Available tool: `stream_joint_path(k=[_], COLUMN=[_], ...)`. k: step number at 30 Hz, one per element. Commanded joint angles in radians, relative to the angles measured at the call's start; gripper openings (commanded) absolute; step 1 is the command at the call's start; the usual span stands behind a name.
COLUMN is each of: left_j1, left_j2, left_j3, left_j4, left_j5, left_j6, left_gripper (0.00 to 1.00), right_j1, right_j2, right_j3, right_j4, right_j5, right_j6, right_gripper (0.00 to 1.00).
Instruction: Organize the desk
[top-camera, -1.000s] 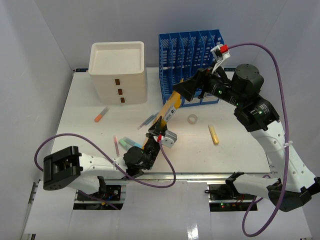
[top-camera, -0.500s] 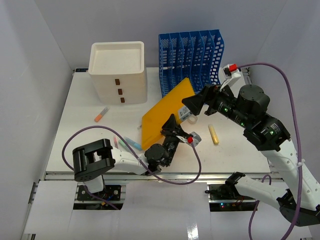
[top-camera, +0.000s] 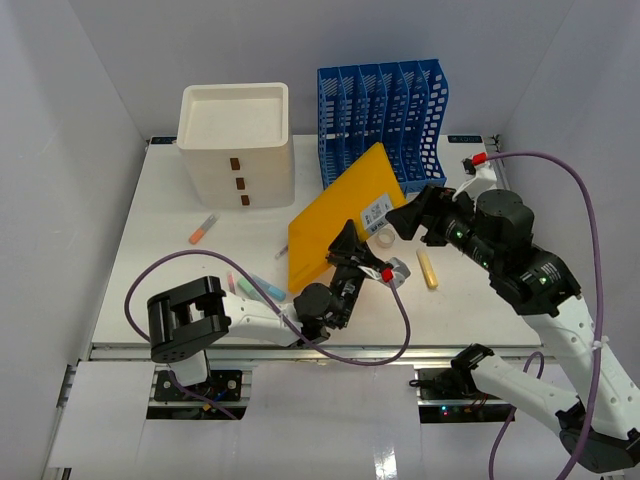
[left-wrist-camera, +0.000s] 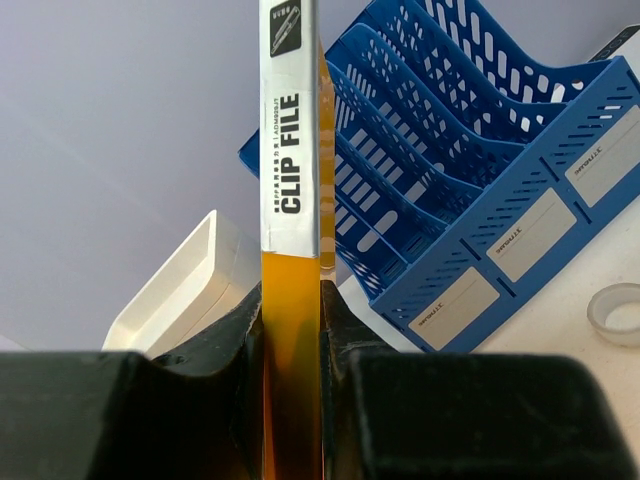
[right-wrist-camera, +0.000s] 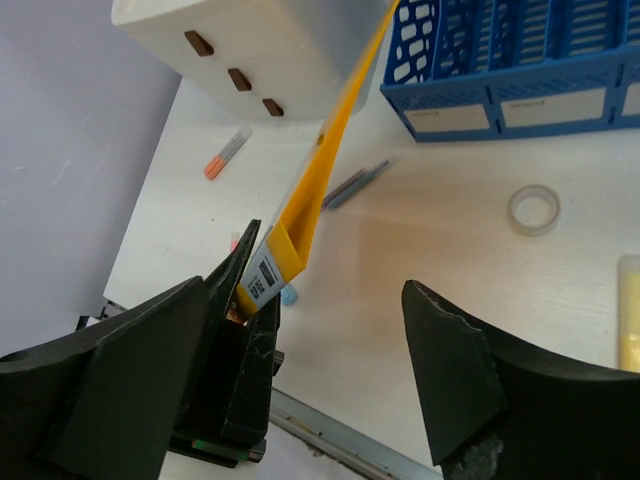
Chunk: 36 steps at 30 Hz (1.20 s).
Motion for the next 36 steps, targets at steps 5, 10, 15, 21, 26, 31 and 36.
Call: stream_joint_path(k=[5, 10, 15, 21, 26, 31, 36], left_j1=[-0.024, -0.030, -0.032, -0.031, -0.025, -0.026, -0.027], left_j2=[-0.052, -0.053, -0.039, -0.003, 0.052, 0.071, 0.057], left_j3=[0.004, -0.006, 0.008, 0.056, 0.132, 0.157, 0.156], left_j4=[0.501, 0.503, 0.503, 0.502, 0.504, 0.502, 0.503], left_j5=[0.028, 0.031, 0.037, 0.030, -0.007, 0.006, 0.008], left_j6=[-0.003, -0.026, -0.036, -0.014, 0.019, 0.007, 0.005], left_gripper=[0.00, 0.00, 0.00, 0.00, 0.00, 0.00, 0.00], right_j1=[-0.009, -0.009, -0.012, -0.013, -0.014, -0.015, -0.016], right_j2=[0.071, 0.105, 0.125, 0.119, 0.104, 0.102, 0.102], right_j3=[-0.024, -0.023, -0.057, -0.079, -0.090, -0.112, -0.128], right_j4=[0.130, 0.214, 0.244, 0.274, 0.274, 0.299, 0.365], right_j5=[-0.054, -0.056, -0.074, -0.071, -0.060, -0.045, -0.038], right_j6=[0.080, 0.092, 0.106, 0.078, 0.062, 0.057, 0.050], right_gripper=[0.76, 0.64, 0.53, 0.54, 0.60, 0.55, 0.37])
